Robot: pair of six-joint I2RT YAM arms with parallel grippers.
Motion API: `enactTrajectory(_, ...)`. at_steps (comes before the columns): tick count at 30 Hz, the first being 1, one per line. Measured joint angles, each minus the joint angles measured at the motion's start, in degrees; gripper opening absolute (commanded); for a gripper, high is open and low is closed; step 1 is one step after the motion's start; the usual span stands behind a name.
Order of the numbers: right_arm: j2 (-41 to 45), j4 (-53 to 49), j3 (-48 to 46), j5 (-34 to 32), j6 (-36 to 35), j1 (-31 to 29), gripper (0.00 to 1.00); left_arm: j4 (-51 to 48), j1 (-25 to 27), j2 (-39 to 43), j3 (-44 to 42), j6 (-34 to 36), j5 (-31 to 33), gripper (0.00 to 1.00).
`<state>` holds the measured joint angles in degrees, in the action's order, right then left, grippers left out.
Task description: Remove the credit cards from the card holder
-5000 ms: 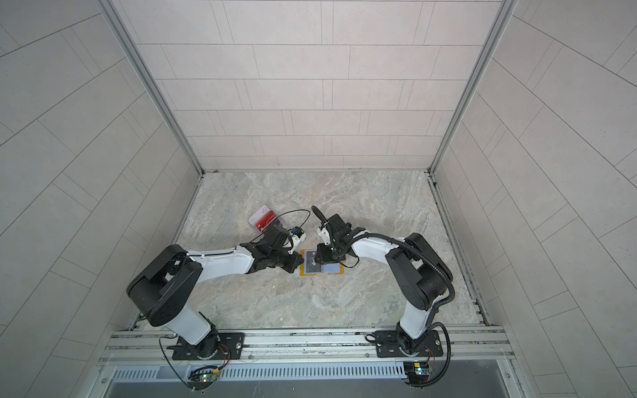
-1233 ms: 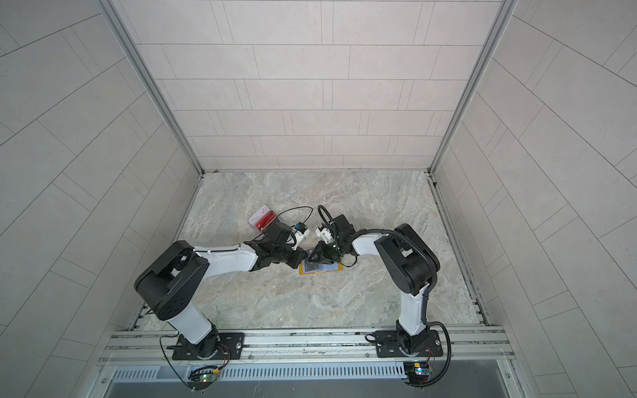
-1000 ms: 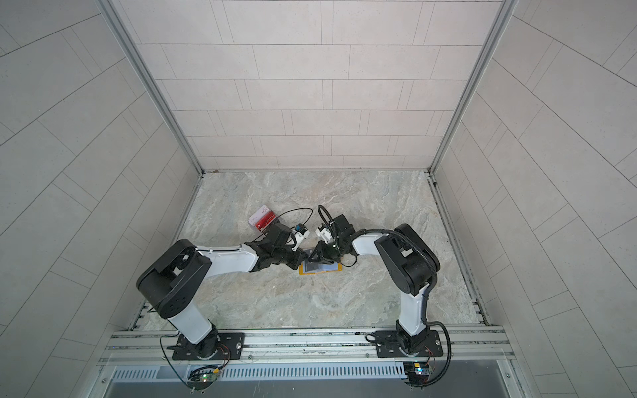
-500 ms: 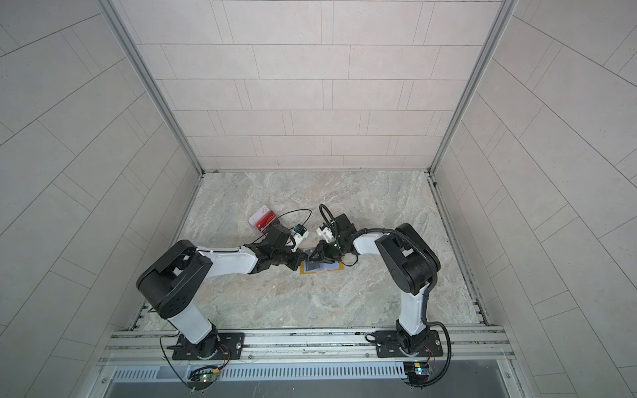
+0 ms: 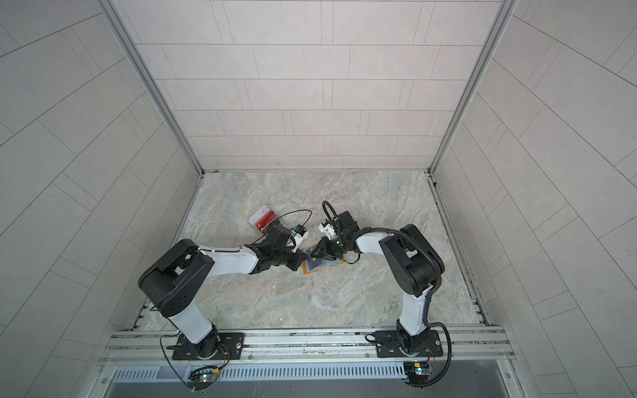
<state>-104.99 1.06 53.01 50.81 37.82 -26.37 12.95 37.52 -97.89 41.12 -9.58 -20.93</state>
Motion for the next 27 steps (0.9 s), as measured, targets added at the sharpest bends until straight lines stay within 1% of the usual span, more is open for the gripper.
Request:
enactTrajectory(15, 0.6, 0.5, -0.7, 0.9, 0.3, 1.8, 0.20, 0.0, 0.0, 0.0, 0.0, 0.0, 0.5, 0.00)
enactTrajectory(27, 1.7, -0.3, -1.0, 1.1, -0.2, 2.9, 0.20, 0.0, 0.0, 0.0, 0.0, 0.0, 0.6, 0.00)
